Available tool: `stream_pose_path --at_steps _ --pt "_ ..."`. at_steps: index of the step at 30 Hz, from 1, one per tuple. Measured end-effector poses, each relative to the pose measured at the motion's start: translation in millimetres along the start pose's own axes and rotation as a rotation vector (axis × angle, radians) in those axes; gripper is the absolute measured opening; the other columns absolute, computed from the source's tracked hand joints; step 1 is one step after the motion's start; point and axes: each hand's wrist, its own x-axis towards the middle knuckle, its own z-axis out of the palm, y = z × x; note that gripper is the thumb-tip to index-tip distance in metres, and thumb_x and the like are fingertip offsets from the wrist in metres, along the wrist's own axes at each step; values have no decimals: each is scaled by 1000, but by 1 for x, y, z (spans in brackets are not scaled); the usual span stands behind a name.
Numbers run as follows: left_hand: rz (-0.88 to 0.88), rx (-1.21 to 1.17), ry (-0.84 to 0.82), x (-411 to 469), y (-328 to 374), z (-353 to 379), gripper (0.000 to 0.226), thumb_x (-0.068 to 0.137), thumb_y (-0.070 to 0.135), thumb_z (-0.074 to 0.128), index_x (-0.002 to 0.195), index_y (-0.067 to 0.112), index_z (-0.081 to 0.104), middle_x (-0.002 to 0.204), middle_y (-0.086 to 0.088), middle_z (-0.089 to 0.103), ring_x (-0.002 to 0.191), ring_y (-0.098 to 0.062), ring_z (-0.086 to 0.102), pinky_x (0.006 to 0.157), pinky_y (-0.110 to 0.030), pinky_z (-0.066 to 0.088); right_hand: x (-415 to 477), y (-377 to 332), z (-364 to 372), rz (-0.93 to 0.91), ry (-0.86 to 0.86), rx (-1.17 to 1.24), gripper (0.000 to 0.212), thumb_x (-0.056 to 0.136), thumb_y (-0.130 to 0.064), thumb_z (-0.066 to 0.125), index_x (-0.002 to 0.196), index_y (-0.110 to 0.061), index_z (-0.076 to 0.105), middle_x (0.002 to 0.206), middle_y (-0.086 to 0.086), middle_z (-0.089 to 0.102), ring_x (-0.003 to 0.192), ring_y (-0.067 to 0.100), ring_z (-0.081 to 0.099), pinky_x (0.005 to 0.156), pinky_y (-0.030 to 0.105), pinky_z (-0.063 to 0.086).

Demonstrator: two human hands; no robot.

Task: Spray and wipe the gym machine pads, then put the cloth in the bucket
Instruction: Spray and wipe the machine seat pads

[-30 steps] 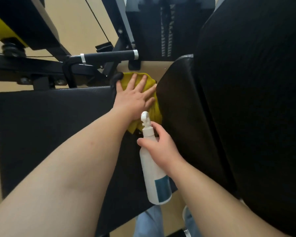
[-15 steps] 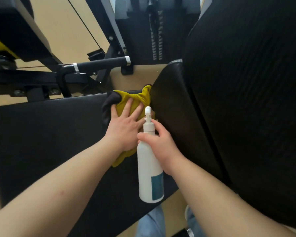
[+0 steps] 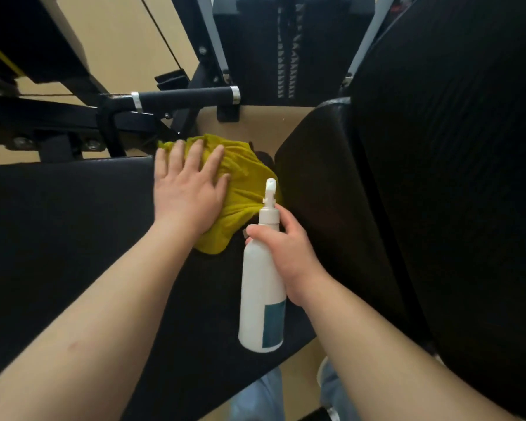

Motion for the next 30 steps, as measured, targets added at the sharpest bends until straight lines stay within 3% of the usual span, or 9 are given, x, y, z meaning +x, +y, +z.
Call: stream_pose_path --at_steps 4,6,11,13,16,18,23,27,30 --pt "-240 36 -75 -54 -27 -2 63 105 53 7 163 32 -8 171 -3 -19 156 -29 -21 122 -60 -16 7 -5 11 43 26 -4 57 63 -46 82 116 -37 65 111 12 73 97 32 74 89 61 61" --pt "-338 65 -86 -68 -29 -3 64 106 47 7 164 25 -8 170 -7 -20 156 -33 -21 119 -63 -19 10 -6 14 64 19 41 44 68 -42 82 108 -32 66 107 15 74 91 33 74 90 63 59" --pt "-557 104 -130 -98 -47 -13 70 104 46 14 164 13 -2 170 -19 -6 155 -45 -9 120 -69 -11 11 -9 10 148 -83 215 35 88 -30 77 118 -24 60 94 13 72 85 34 68 86 58 59" --pt "-528 71 -171 -98 -43 -14 76 103 57 19 164 16 1 169 -22 -8 153 -51 -12 118 -73 -6 12 -9 10 148 -47 206 31 87 -30 78 113 -23 63 93 12 73 85 33 68 89 62 58" --pt "-338 40 -225 -74 -24 -10 80 90 82 14 159 46 -6 167 -12 -28 146 -57 -26 101 -87 -10 13 -9 10 132 -23 255 27 91 -26 77 113 -19 62 89 13 71 84 35 66 84 58 58" --pt "-240 60 -200 -50 -9 -8 85 81 92 8 155 54 -10 165 -10 -32 144 -59 -28 97 -90 -8 13 -10 7 95 -39 296 25 95 -21 73 115 -18 61 89 15 68 84 36 64 79 52 55" --pt "-85 88 -144 9 35 -7 86 82 90 10 157 49 14 171 -13 8 154 -51 -2 108 -85 -6 13 -11 1 38 -56 268 31 96 -19 71 125 -20 61 90 14 67 83 32 64 79 49 54" --pt "-68 48 -183 55 70 -16 77 91 81 19 134 31 58 134 -13 62 131 -40 51 113 -71 20 9 -11 -2 60 -49 201 37 92 -27 75 126 -32 61 104 16 71 86 29 69 86 53 61" --pt "113 50 -166 65 86 -15 43 102 53 40 130 27 61 131 -9 60 124 -33 56 105 -55 37 7 -12 -3 90 -67 237 35 92 -27 75 125 -28 63 103 16 71 87 31 69 84 51 60"
